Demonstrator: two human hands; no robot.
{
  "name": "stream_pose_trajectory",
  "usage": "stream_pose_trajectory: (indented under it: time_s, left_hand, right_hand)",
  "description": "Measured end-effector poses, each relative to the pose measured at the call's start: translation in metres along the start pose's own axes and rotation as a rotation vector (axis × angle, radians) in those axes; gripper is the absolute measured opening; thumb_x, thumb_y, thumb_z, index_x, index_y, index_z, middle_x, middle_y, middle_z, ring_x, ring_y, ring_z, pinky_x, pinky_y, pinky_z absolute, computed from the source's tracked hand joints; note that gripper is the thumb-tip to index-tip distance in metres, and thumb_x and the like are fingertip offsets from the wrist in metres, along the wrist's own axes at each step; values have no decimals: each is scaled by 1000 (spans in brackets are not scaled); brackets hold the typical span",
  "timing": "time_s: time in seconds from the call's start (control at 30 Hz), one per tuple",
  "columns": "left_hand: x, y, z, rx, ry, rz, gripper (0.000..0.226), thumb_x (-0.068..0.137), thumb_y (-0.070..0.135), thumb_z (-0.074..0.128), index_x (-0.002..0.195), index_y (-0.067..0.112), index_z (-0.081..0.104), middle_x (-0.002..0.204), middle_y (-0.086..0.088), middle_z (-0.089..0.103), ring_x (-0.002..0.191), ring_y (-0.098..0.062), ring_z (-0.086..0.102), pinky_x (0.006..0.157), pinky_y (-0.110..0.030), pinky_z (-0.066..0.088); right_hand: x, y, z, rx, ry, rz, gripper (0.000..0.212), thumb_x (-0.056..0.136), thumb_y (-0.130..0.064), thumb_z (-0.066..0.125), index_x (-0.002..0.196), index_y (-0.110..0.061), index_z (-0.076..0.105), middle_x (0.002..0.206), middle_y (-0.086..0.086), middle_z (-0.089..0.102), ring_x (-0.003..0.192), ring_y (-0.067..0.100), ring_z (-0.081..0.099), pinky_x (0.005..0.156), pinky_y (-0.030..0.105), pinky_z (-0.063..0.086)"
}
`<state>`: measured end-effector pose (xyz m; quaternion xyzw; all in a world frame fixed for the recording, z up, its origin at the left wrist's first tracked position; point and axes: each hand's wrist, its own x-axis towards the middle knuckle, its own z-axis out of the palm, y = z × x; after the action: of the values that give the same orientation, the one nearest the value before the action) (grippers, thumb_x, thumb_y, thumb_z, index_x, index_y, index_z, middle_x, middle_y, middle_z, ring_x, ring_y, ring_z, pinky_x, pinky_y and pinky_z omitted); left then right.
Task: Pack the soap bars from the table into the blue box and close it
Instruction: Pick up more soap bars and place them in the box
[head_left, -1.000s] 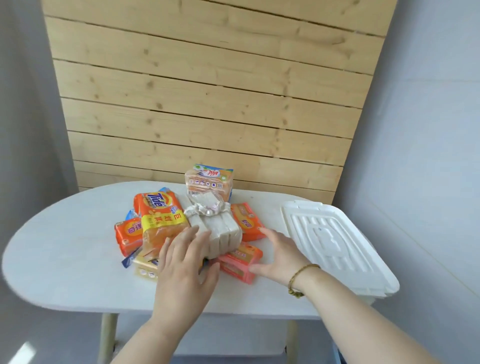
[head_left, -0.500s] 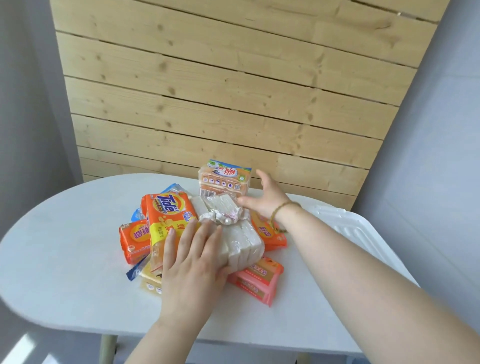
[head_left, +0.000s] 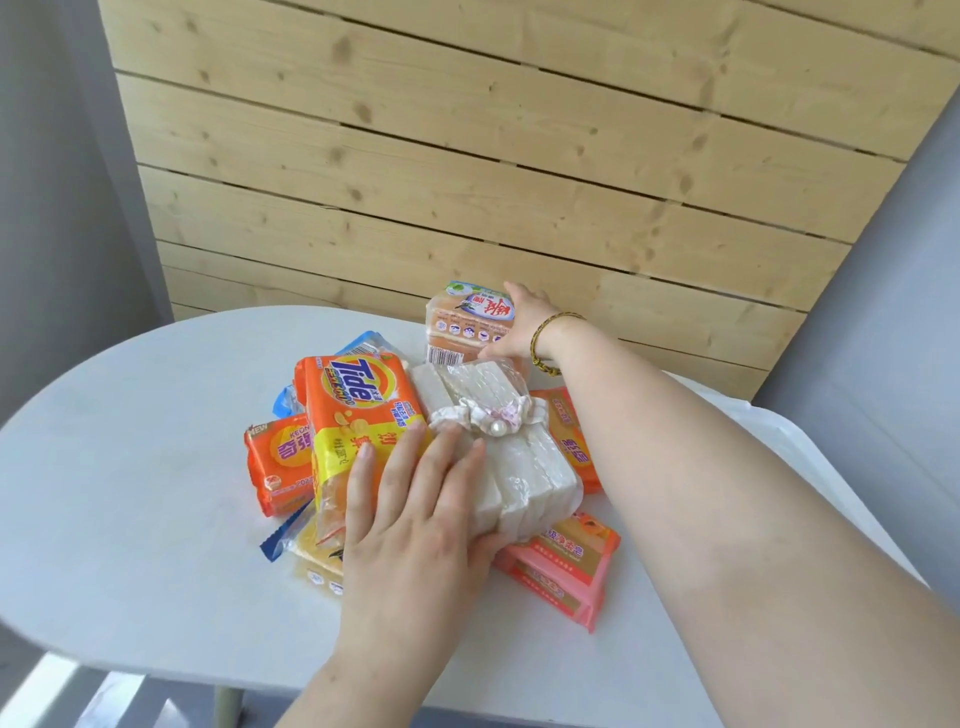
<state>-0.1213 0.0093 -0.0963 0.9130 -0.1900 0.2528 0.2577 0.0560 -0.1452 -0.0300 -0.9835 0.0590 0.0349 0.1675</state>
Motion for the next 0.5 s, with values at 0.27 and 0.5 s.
stream_pose_trajectory:
  time_s: [0.27, 0.5]
  left_hand:
    - [0, -1, -1, 8, -1, 14, 55, 70, 44, 41, 105, 10, 65, 111, -5, 68, 117, -23, 40, 107, -33, 5]
    - [-2, 3, -7, 70, -40, 0, 56, 69, 46, 47, 103, 6, 66, 110, -10, 68, 109, -36, 59, 102, -43, 17]
  right_hand:
    - [-5, 12, 1, 172, 153, 5, 81, 67, -29, 76, 134, -15, 33, 132, 13, 38, 121, 28, 42, 102, 39, 39]
    - [-44, 27, -46, 388, 309, 10, 87, 66, -23, 78, 137, -17, 28, 137, 11, 40, 121, 25, 47, 102, 33, 39]
